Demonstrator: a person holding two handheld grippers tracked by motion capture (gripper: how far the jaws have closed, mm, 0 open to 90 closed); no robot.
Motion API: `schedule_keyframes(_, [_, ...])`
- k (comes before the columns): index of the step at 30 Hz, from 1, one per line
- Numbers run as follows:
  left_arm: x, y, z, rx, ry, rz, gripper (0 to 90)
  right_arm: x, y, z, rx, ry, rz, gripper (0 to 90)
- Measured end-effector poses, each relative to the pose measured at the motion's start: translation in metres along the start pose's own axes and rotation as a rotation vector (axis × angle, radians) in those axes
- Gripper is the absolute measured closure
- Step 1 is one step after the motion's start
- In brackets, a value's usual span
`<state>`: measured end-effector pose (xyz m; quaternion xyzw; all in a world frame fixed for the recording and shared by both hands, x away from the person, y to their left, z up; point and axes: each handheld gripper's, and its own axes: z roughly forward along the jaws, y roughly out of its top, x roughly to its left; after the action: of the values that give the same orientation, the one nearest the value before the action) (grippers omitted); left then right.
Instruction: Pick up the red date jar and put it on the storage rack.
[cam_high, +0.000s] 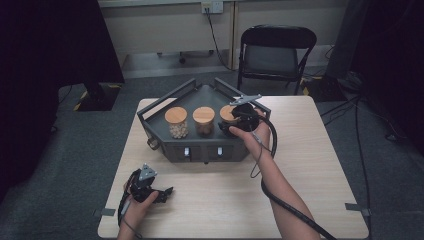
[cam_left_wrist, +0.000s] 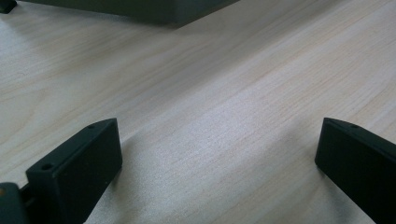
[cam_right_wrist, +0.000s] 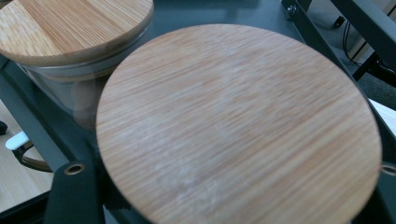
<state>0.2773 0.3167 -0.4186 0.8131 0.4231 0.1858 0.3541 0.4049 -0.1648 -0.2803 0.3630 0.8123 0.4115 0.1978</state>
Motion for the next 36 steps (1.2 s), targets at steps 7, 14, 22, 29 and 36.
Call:
schedule_keyframes(7, [0.0,0.0,0.0,0.0,0.0,0.0,0.1,0.001,-0.002,0.0,-0.006,-0.004,0.002,25.8])
schedule_keyframes(14, [0.0,0.0,0.0,0.0,0.0,0.0,0.1,0.003,-0.001,0.001,-0.002,-0.011,0.001,23.8])
schedule_keyframes(22, [0.0,0.0,0.0,0.0,0.0,0.0,0.1,0.001,0.001,0.0,0.03,-0.022,0.018,5.1])
schedule_keyframes(29, [0.0,0.0,0.0,0.0,0.0,0.0,0.1,-0.001,-0.005,-0.005,0.006,-0.004,0.052,1.5])
schedule_keyframes(36, [0.0,0.0,0.0,0.0,0.0,0.0,0.1,-0.004,-0.012,-0.013,-0.035,0.025,0.07,1.5])
